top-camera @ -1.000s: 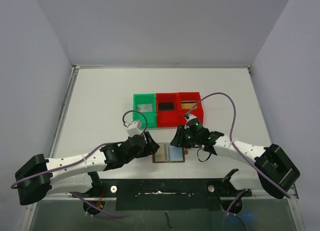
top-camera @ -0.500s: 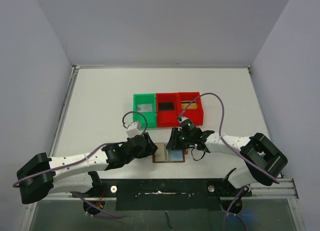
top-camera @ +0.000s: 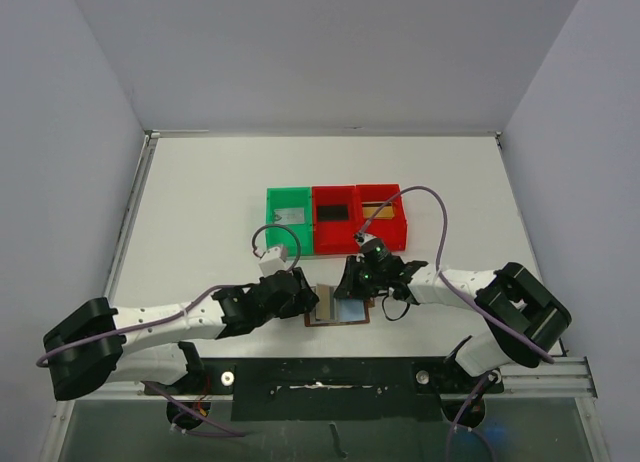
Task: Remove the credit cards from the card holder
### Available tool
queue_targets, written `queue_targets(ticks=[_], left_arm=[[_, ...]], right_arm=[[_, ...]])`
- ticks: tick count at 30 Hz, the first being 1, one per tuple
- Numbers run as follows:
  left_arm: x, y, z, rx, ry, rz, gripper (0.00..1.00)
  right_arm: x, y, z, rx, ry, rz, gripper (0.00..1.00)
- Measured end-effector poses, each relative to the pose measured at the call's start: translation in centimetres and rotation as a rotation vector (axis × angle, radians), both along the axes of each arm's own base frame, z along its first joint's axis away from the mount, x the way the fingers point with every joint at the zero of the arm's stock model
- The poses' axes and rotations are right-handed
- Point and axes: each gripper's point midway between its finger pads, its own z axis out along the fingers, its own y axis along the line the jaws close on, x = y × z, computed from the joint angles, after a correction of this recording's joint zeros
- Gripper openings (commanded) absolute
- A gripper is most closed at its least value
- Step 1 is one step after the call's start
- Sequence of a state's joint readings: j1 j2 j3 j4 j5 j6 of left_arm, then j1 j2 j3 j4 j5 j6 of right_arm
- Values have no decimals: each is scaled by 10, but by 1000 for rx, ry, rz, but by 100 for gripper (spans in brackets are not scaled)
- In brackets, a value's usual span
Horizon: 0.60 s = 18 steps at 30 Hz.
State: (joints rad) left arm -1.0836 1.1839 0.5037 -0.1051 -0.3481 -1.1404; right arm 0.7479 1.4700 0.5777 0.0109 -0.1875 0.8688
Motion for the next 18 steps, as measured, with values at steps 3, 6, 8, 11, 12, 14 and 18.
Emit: queue_targets(ticks=[3,6,8,11,12,14,18], left_arm=[[0,-3,-3,-4,8,-8,54],[0,-5,-6,-3,16,-11,54],[0,-7,-7,-4,21,-16,54],[-1,-11,-8,-15,26,-26,54],[-1,-13,-7,-21,26,-31,54],[-1,-17,-6,-36,26,-39,54],[-1,-25,-5,-63,27,-60,54]], right_arm=[[1,-1,-1,6,3,-6,15],[2,-2,-1,13,4,-14,15],[2,-3,-1,18,5,-15,15],[3,-3,-1,24,7,-17,15],[2,-3,-1,25,7,-17,15],[3,-3,-1,28,9,-18,15],[3,-3,-1,32,11,-18,15]])
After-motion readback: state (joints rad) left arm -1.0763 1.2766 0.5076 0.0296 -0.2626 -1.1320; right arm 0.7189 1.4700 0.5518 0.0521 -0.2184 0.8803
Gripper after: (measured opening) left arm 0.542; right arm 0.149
